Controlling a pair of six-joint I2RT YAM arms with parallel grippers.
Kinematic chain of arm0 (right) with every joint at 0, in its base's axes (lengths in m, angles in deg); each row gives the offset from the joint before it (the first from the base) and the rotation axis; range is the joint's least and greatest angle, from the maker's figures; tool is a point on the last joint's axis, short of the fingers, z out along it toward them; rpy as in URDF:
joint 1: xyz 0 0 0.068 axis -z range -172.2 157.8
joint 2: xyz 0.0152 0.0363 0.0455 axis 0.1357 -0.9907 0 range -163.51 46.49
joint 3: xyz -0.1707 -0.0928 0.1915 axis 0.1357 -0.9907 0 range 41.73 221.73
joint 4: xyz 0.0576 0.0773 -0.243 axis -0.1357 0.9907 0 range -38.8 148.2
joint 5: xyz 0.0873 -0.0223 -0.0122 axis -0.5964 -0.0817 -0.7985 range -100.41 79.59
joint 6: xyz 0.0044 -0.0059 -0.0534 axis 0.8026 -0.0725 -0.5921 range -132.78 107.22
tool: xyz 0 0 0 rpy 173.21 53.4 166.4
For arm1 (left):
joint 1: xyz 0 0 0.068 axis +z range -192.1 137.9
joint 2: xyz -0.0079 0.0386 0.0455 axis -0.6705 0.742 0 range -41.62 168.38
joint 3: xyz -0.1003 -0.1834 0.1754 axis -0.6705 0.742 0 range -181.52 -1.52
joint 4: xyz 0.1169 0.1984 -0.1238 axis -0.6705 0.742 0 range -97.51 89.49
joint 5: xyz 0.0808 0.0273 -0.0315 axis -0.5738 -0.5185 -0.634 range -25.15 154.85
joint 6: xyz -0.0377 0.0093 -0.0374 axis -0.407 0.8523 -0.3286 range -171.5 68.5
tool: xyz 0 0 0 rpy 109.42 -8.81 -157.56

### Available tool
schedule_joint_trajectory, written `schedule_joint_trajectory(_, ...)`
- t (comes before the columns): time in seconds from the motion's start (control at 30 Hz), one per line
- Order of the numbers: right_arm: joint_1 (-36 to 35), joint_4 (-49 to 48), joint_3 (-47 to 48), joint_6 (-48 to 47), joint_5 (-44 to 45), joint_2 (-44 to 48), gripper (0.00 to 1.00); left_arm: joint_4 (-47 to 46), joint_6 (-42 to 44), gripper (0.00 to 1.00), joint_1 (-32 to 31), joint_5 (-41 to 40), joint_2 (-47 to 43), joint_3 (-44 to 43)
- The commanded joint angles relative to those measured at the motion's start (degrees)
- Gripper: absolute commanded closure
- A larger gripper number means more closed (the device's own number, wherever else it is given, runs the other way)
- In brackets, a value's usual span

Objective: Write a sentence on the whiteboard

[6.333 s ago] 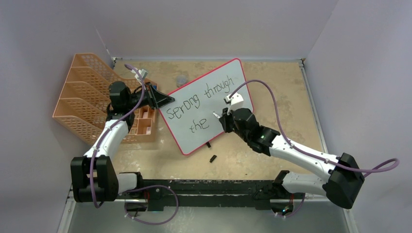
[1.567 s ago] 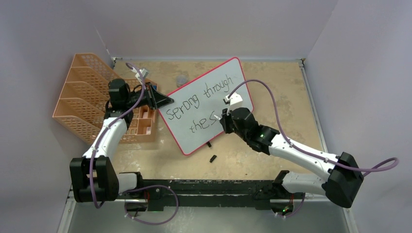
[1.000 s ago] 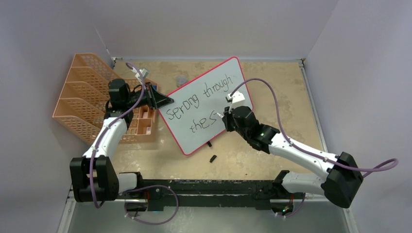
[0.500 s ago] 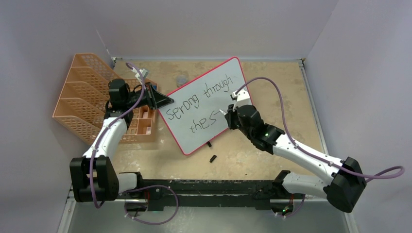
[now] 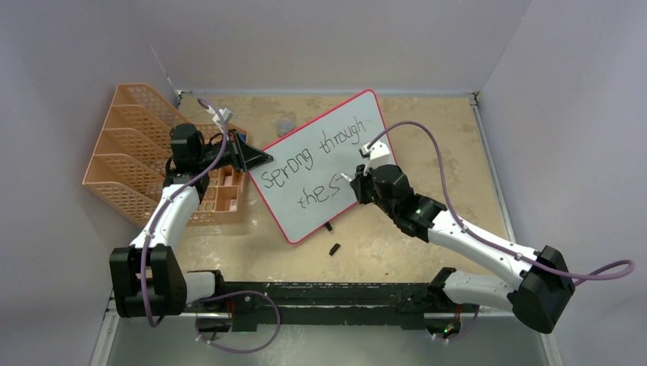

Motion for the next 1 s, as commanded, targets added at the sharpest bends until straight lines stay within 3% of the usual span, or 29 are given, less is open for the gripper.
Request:
schedule_joint_trajectory(0.0,0.31,-3.59,1.09,-1.09,0.0,-0.5,1.0,-1.71,1.25,1.0,0.44,1.32,0.11,-0.6)
schedule_joint_trajectory(0.5,0.3,-4.54,1.16,-1.39,0.59,-2.17,1.0,-1.82,1.24,1.0,0.44,1.45,0.22,-0.6)
schedule_joint_trajectory(0.97,0.3,3.39,2.15,1.97,-1.56,-2.65,1.0,-1.97,1.07,1.0,0.44,1.51,0.28,-0.62)
